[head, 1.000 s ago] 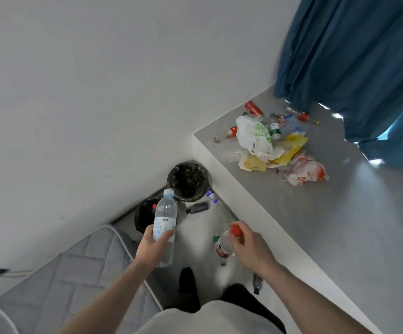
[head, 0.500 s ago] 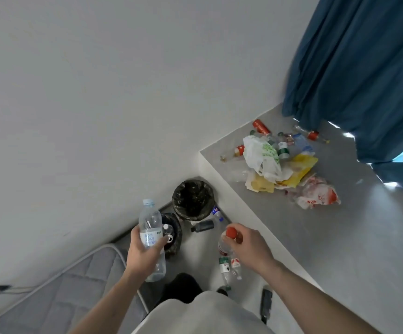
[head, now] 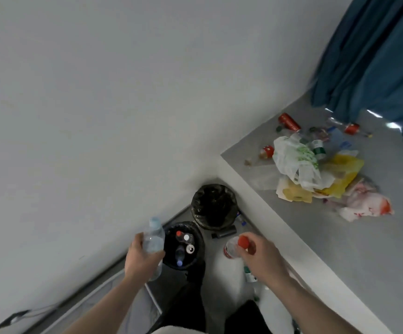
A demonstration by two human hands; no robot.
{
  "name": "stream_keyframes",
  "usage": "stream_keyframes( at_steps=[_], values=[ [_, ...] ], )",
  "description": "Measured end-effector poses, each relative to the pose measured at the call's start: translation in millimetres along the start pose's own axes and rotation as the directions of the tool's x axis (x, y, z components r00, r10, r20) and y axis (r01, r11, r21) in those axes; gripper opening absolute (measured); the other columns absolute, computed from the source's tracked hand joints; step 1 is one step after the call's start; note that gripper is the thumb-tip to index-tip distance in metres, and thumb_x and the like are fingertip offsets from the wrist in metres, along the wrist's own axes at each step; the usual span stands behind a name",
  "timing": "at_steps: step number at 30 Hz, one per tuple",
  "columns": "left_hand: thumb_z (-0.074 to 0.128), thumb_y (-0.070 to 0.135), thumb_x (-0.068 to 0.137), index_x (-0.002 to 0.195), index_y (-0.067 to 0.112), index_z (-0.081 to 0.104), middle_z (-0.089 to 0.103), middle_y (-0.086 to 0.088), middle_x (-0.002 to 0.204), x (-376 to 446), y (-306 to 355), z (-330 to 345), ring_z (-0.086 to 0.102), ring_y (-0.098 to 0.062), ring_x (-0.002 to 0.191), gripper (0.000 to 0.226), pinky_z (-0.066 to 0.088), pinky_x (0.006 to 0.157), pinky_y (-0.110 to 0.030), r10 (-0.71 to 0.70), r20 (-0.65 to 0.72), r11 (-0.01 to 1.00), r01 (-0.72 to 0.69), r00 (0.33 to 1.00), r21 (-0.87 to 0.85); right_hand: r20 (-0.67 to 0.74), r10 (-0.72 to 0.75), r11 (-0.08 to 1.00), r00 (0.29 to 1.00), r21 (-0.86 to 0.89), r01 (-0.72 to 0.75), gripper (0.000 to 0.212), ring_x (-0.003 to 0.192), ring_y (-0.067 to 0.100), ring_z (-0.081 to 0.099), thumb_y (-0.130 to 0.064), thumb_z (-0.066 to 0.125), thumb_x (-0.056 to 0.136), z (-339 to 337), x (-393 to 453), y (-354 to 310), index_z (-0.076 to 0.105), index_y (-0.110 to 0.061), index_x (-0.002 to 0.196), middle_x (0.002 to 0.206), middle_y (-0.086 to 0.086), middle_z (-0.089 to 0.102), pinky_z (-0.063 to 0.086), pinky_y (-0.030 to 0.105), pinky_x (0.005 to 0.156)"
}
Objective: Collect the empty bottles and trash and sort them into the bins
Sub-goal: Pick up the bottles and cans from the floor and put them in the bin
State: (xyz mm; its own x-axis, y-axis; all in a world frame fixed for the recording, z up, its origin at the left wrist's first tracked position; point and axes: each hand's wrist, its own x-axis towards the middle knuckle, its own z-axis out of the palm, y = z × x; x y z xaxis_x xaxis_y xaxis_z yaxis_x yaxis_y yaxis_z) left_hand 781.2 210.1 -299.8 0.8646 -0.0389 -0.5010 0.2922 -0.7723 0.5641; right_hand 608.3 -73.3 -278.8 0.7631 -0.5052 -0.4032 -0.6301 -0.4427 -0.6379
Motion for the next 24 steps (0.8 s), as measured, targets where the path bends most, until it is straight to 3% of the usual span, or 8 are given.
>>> stream_keyframes(
  at_steps=[5,10,13,19,24],
  values=[
    [0.084,0.031,0.069,0.109,0.024,0.043,0.062,-0.001,0.102,83.8,-30.1,26.7,0.062,-0.028,0.093,0.057,0.05,0.076,-0.037,0.002,0.104,0.982,-0.021,0.995,0.188,0.026,0.051,0.993,0.998,0.108,-0.054,0.017,0.08,-0.002,0.065,-0.054,0.069,0.083,62.4,49.4,2.8,0.064,-0.042,0.093,0.084,-0.02,0.069,0.056,0.029,0.073],
    [0.082,0.037,0.07,0.111,0.026,0.048,0.056,0.004,0.109,158.2,-69.2,86.1,0.057,-0.024,0.102,0.055,0.044,0.079,-0.036,0.079,0.138,0.959,-0.113,0.987,0.26,0.029,0.058,0.961,0.998,0.268,-0.064,0.014,0.076,-0.007,0.065,-0.041,0.082,0.081,134.3,106.9,31.3,0.07,-0.036,0.088,0.082,-0.024,0.07,0.047,0.01,0.064],
    [0.083,0.035,0.069,0.111,0.025,0.051,0.052,0.008,0.107,200.6,-105.2,129.2,0.055,-0.023,0.107,0.053,0.043,0.082,-0.035,0.15,0.134,0.934,-0.184,0.98,0.306,0.022,0.043,0.941,0.999,0.335,-0.048,0.016,0.075,-0.002,0.066,-0.032,0.084,0.08,178.3,139.3,63.0,0.071,-0.035,0.087,0.08,-0.022,0.071,0.047,0.007,0.064],
    [0.071,0.03,0.07,0.103,0.036,0.049,0.059,0.013,0.101,256.1,-171.3,206.9,0.06,-0.02,0.095,0.039,0.05,0.078,-0.037,0.21,0.184,0.902,-0.263,0.96,0.342,0.015,0.007,0.945,1.0,0.327,-0.011,0.015,0.073,0.001,0.065,-0.044,0.08,0.079,253.3,187.9,126.6,0.069,-0.039,0.087,0.079,-0.016,0.069,0.051,0.018,0.065],
    [0.072,0.026,0.075,0.117,0.028,0.056,0.063,0.006,0.113,283.4,-232.4,250.2,0.055,-0.025,0.108,0.045,0.045,0.09,-0.038,0.383,0.231,0.795,-0.447,0.894,0.412,0.029,-0.009,0.987,1.0,0.163,0.004,0.017,0.066,-0.004,0.06,-0.051,0.073,0.076,296.8,193.0,136.8,0.068,-0.037,0.084,0.07,-0.025,0.064,0.042,0.018,0.057]
  ],
)
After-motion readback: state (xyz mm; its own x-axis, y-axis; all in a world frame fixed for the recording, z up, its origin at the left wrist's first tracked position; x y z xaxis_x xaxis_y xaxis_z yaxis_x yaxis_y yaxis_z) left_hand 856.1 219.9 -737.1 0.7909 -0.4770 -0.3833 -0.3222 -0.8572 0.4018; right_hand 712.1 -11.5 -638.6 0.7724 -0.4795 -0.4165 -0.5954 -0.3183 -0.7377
